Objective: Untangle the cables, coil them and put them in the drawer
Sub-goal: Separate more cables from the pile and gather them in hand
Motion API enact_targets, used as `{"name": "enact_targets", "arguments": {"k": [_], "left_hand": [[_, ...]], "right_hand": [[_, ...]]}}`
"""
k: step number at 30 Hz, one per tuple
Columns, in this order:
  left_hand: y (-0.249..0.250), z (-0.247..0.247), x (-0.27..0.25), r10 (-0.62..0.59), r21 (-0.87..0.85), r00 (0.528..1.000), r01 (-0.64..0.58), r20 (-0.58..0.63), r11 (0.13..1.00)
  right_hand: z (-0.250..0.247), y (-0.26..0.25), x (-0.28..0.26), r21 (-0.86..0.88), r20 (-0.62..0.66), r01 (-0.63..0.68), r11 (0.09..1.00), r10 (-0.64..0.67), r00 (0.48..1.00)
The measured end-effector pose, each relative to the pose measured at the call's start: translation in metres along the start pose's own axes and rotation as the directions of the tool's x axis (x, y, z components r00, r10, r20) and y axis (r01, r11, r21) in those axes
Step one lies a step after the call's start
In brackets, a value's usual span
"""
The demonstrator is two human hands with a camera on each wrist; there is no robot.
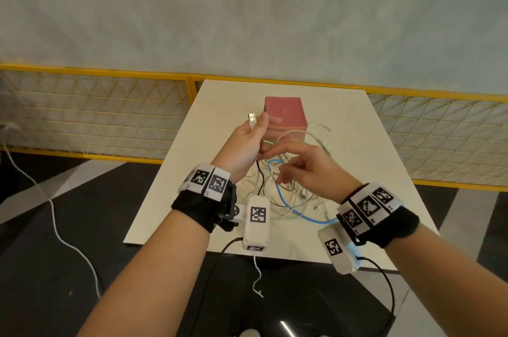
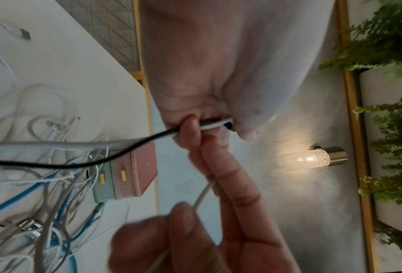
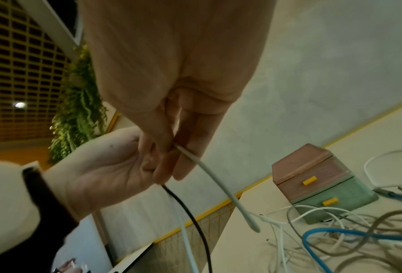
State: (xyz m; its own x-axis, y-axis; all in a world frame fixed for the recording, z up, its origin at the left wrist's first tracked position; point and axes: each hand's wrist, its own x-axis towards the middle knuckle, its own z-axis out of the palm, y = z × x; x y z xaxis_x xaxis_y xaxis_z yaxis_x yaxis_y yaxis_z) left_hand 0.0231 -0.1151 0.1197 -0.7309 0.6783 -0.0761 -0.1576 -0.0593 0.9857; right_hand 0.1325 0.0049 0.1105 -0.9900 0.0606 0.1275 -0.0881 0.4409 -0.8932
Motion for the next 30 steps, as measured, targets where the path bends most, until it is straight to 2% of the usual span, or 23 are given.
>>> {"name": "enact_targets", "arguments": {"k": [3, 6, 11, 14, 21, 23, 26, 30], "left_hand": [[0.002, 0.000, -0.003, -0.028, 0.059, 0.995, 0.022, 0.095, 0.998], [0.002, 0.003, -0.004, -0.055, 0.182, 0.990, 0.031, 0.129, 0.983], [0.005, 0.006, -0.002, 0.033, 0.004, 0.999, -0.033, -0.001, 0.999], [0.012, 0.005, -0.002, 0.096, -0.010, 0.993, -0.097, -0.067, 0.995], [0.015, 0.009, 0.000, 0.238, -0.100, 0.965, -0.248, -0.108, 0.964], [0.017, 0.009, 0.000, 0.245, -0.193, 0.966, -0.256, -0.079, 0.947], [0.024, 0.009, -0.001, 0.202, -0.305, 0.979, -0.202, -0.032, 0.931], [0.045, 0.000, -0.002, 0.260, -0.296, 0.959, -0.283, -0.115, 0.912]], "right_hand": [[-0.004, 0.001, -0.008, -0.081, 0.071, -0.047, 0.996, 0.053, 0.996], [-0.001, 0.002, -0.013, -0.105, 0.092, -0.004, 0.994, 0.013, 0.996], [0.001, 0.006, -0.019, -0.144, 0.123, -0.011, 0.990, 0.029, 0.992], [0.002, 0.010, -0.025, -0.163, 0.146, -0.042, 0.986, 0.066, 0.987], [0.005, 0.012, -0.029, 0.038, 0.088, -0.054, 0.998, 0.050, 0.995], [0.005, 0.016, -0.029, 0.012, 0.093, -0.059, 0.998, 0.058, 0.994], [0.004, 0.022, -0.029, -0.056, 0.117, -0.079, 0.995, 0.085, 0.990], [0.000, 0.039, -0.031, -0.168, 0.110, -0.090, 0.982, 0.110, 0.988]]}}
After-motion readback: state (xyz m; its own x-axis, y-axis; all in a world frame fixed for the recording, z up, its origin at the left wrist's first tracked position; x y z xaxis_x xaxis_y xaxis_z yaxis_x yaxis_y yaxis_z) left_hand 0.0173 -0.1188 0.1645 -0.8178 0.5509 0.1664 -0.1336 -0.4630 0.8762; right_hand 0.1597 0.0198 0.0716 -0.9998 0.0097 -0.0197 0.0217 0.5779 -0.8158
